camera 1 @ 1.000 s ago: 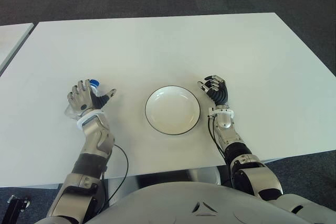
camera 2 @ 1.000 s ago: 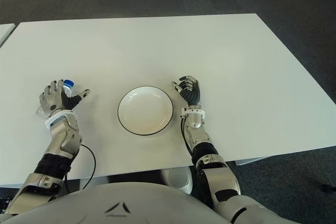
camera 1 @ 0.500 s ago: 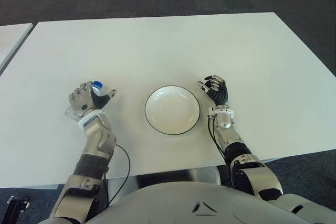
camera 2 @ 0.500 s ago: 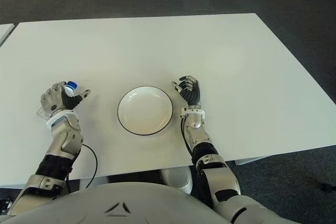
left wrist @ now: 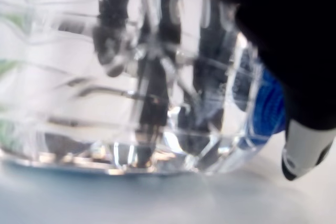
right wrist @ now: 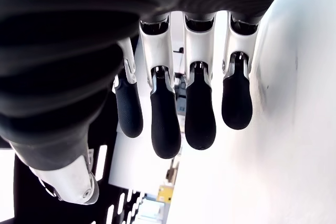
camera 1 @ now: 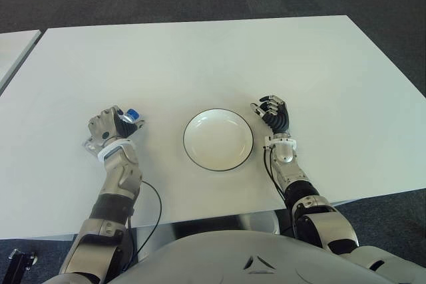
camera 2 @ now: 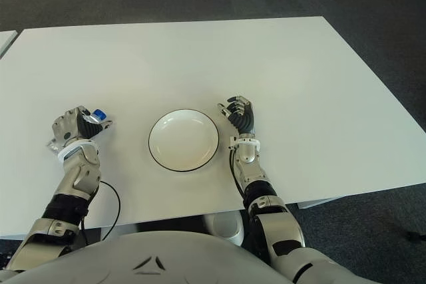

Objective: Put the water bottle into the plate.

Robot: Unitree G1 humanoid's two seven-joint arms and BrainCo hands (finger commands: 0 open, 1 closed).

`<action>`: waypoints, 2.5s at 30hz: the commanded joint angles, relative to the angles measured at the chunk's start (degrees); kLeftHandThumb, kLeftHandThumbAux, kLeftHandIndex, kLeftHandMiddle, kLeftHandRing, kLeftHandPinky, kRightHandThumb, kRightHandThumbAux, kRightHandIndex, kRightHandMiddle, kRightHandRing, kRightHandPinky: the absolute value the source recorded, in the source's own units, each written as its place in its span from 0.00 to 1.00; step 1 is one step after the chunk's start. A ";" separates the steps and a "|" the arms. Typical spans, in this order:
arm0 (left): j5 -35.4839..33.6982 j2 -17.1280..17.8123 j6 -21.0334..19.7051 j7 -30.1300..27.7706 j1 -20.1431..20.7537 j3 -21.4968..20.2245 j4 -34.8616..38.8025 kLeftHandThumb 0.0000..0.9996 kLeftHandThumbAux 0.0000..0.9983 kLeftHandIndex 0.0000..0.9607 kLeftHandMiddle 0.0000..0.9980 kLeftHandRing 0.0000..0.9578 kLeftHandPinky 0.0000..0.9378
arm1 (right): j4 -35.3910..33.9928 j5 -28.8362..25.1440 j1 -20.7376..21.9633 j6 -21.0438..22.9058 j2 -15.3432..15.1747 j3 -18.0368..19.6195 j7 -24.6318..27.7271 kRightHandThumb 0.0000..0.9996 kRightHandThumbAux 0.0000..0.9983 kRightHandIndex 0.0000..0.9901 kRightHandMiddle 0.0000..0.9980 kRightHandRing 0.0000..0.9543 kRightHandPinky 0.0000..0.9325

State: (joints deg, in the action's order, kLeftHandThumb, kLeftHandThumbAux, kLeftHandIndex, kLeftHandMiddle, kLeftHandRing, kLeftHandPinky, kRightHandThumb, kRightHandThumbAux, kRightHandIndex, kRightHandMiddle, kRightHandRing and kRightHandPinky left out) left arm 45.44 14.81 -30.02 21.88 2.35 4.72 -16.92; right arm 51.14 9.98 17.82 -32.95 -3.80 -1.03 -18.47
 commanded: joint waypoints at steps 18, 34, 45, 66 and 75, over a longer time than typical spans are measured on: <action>-5.49 -1.43 2.09 -3.20 -3.56 -0.09 -0.92 0.85 0.67 0.42 0.52 0.85 0.84 | 0.42 0.23 -0.63 1.07 0.31 0.14 0.05 0.71 0.73 0.44 0.63 0.67 0.68; -6.03 -1.18 3.74 -3.46 -4.27 -0.33 0.57 0.85 0.67 0.41 0.52 0.84 0.83 | 0.99 0.20 -0.42 0.72 0.17 0.09 0.14 0.71 0.73 0.44 0.63 0.67 0.67; -7.23 -0.94 6.49 -2.61 -4.79 -0.55 1.20 0.85 0.67 0.41 0.53 0.84 0.84 | 1.35 0.08 -0.30 0.03 -0.03 0.10 0.52 0.71 0.73 0.44 0.64 0.68 0.70; -5.75 -1.21 12.13 2.66 -7.20 -0.98 6.18 0.85 0.67 0.41 0.52 0.85 0.83 | 2.04 0.15 0.07 -0.07 -0.11 0.16 0.55 0.71 0.73 0.44 0.63 0.67 0.68; -5.37 -1.25 14.44 4.28 -9.33 -1.11 11.90 0.85 0.67 0.41 0.52 0.87 0.84 | 2.18 0.28 0.23 0.13 -0.12 0.06 0.49 0.71 0.73 0.44 0.63 0.67 0.68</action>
State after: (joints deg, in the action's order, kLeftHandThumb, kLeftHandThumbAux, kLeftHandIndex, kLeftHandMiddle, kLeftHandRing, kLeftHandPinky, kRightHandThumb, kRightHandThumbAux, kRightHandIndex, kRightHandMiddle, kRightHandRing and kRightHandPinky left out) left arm 41.14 14.61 -15.95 26.09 -5.29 3.14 -6.18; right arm 52.23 9.99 18.35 -33.71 -4.10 -1.03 -17.92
